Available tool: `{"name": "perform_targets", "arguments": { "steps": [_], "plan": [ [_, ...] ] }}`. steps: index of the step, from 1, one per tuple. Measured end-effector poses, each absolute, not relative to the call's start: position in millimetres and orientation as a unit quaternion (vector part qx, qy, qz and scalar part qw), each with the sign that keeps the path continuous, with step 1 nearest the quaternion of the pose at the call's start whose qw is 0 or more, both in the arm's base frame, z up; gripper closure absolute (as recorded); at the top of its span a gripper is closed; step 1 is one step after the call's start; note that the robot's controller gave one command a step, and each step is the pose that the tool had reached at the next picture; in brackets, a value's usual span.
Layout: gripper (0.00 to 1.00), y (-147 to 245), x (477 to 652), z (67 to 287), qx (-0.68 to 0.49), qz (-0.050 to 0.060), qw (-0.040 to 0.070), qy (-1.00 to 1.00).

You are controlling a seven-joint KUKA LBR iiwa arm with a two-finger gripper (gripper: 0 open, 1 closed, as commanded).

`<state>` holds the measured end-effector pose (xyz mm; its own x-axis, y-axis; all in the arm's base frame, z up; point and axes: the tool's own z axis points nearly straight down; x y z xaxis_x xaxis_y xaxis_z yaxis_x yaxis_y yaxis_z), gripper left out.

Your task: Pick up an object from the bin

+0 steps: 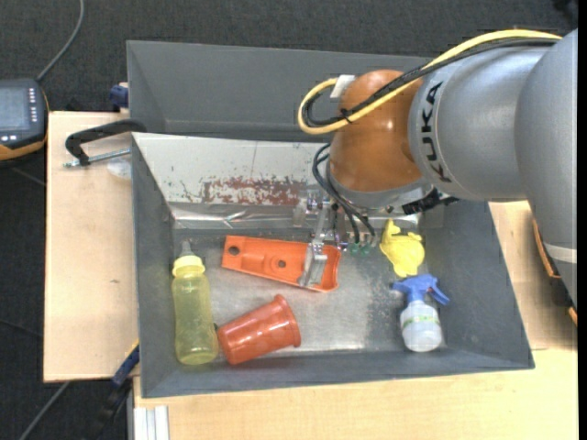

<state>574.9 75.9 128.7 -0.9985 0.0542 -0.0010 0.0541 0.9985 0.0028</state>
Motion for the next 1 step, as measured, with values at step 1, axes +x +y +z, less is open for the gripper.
{"name": "perform_targets", "arguments": {
  "steps": [1],
  "plan": [
    [0.0, 84.8, 574.8, 134.7, 0.114, 0.002, 0.003, 0.993]
  ]
}}
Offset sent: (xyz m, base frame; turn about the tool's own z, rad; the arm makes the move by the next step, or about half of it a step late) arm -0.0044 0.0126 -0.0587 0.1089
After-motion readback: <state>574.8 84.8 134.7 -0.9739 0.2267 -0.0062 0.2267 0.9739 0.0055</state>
